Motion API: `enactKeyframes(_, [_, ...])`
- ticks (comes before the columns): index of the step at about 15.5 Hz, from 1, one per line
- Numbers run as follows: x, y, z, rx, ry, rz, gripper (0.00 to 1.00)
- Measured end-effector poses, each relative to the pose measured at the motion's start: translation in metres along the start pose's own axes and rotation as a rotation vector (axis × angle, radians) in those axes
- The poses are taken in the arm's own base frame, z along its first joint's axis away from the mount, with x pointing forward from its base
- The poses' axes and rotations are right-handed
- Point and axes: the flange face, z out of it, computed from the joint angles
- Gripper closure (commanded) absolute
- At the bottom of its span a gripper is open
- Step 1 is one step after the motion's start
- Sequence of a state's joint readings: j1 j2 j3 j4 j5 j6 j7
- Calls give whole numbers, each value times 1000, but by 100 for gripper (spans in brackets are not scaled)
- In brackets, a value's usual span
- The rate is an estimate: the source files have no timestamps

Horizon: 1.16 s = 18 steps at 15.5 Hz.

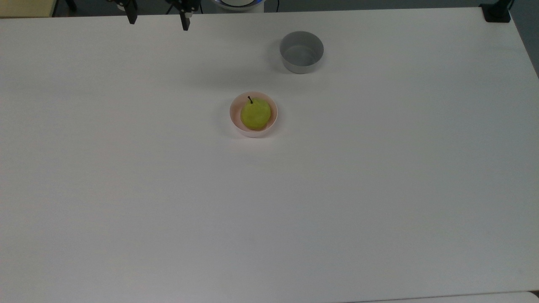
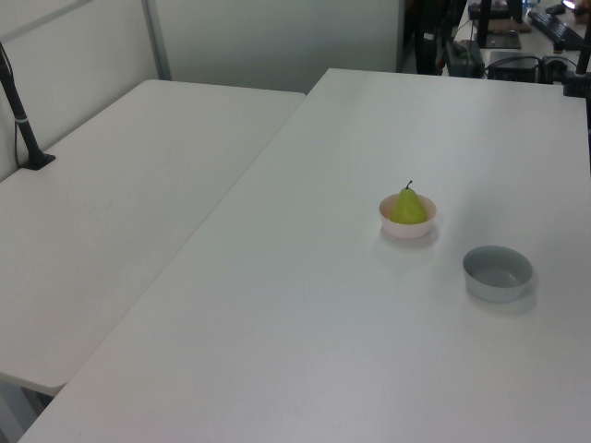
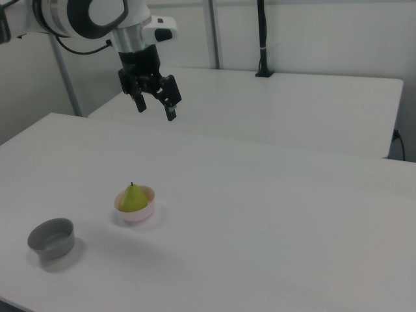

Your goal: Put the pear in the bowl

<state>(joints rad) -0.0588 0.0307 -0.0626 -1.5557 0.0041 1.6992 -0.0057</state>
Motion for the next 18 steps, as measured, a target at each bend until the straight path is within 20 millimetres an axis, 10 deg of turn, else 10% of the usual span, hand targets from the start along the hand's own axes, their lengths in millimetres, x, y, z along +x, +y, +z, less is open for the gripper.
enactKeyframes(18, [1, -13, 8, 6, -15, -220, 0])
